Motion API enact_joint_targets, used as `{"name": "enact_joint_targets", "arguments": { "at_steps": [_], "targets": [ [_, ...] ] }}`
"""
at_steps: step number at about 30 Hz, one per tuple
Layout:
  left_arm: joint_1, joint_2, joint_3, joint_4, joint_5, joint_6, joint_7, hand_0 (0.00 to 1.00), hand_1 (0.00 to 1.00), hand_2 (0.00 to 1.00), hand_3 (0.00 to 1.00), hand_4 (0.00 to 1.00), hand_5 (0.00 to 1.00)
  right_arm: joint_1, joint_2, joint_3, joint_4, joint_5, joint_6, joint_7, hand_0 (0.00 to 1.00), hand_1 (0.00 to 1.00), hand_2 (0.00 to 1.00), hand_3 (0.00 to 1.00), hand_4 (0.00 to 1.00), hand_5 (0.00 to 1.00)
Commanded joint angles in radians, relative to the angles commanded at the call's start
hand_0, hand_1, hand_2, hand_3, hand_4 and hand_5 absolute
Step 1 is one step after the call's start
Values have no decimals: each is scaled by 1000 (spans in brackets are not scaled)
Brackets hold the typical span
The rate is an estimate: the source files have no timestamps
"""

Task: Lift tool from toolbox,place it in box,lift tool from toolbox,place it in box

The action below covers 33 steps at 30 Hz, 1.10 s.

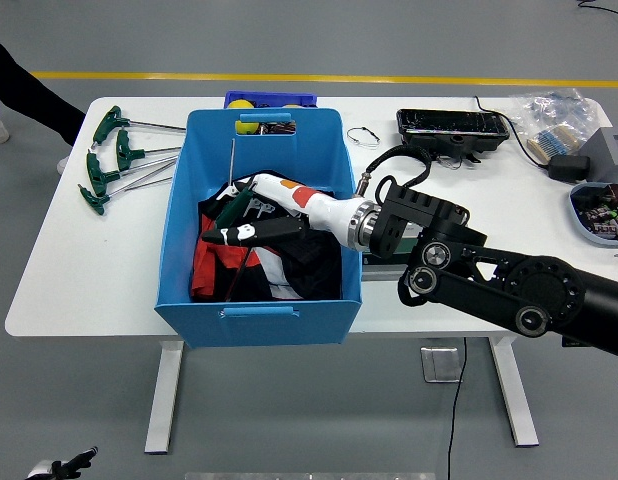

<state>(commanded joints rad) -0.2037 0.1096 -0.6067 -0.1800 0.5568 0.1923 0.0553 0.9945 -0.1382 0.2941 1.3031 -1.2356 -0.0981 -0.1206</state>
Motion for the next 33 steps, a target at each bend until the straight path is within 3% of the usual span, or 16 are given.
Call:
{"name": "enact_joint_targets", "arguments": {
  "at_steps": [4, 5, 9, 11, 22, 23, 28, 29, 33],
  "targets": [
    [0, 1, 2, 0, 2, 0, 1, 862, 840, 817, 612, 725, 548, 0, 6, -14, -15, -164, 11, 0, 553, 574, 695, 770, 969, 817],
    [0, 1, 2, 0, 3, 0, 1, 863, 840, 817, 613, 727, 550, -1, 8, -17, -19, -199, 10, -1, 564, 612, 738, 887, 977, 822],
    [1, 0, -1, 0, 9, 0, 2, 863, 840, 817, 613, 727, 550, -7, 10, -23, -28, -310, 6, -4, 564, 612, 738, 887, 977, 822],
    [1, 0, -3, 0, 12, 0, 3, 863, 840, 817, 613, 727, 550, -10, 10, -22, -29, -315, 3, -2, 590, 632, 768, 926, 982, 823],
    [7, -1, -20, 0, 30, 0, 7, 864, 841, 817, 613, 727, 550, -44, -19, 52, -39, -372, -8, 8, 594, 635, 773, 931, 982, 821],
    [7, -1, -21, 0, 32, 0, 8, 865, 842, 817, 613, 728, 551, -50, -25, 63, -41, -375, -8, 10, 612, 646, 777, 869, 981, 814],
    [6, -3, -20, 0, 27, -1, 7, 865, 842, 817, 613, 728, 551, -79, -56, 112, -47, -355, -7, 27, 612, 646, 777, 869, 981, 814],
    [6, -3, -21, 0, 26, -1, 7, 865, 842, 817, 613, 728, 551, -87, -67, 126, -48, -340, -10, 36, 731, 749, 826, 850, 985, 808],
    [5, -5, -18, 0, 16, 0, 5, 865, 842, 817, 613, 728, 551, -117, -107, 169, -51, -285, -22, 66, 731, 749, 826, 850, 985, 808]
  ]
}}
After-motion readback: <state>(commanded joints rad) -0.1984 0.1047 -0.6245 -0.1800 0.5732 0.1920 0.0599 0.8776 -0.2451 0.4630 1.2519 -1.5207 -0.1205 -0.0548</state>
